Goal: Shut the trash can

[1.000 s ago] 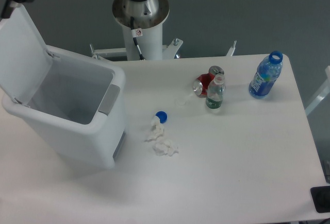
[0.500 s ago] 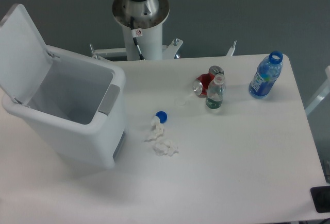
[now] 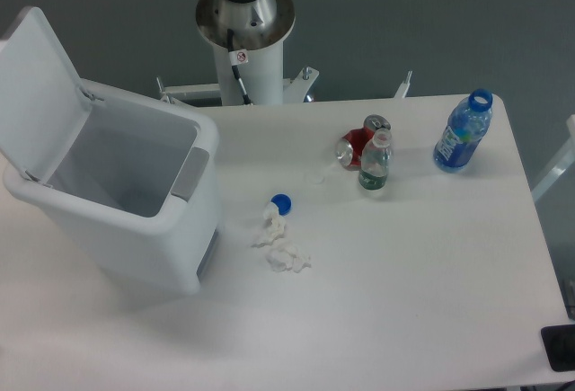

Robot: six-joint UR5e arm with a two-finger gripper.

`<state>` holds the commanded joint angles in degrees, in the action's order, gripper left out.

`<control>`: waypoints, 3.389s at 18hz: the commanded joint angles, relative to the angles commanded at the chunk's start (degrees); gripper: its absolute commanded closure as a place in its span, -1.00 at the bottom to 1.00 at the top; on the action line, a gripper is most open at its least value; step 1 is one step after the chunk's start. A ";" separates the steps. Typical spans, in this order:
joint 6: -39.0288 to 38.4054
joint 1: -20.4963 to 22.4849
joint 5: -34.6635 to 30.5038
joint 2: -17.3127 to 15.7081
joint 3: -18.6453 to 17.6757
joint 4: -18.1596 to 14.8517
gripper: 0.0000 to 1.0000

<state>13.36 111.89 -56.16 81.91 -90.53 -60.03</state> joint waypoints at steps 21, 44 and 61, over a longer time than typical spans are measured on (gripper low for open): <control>0.35 -2.82 -0.09 3.52 -1.14 0.09 0.33; 2.29 -1.50 -5.01 3.52 -3.52 -0.44 0.33; 4.22 5.09 -9.40 3.52 -3.52 -0.44 0.33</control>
<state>17.58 116.98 -65.57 85.43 -94.04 -60.47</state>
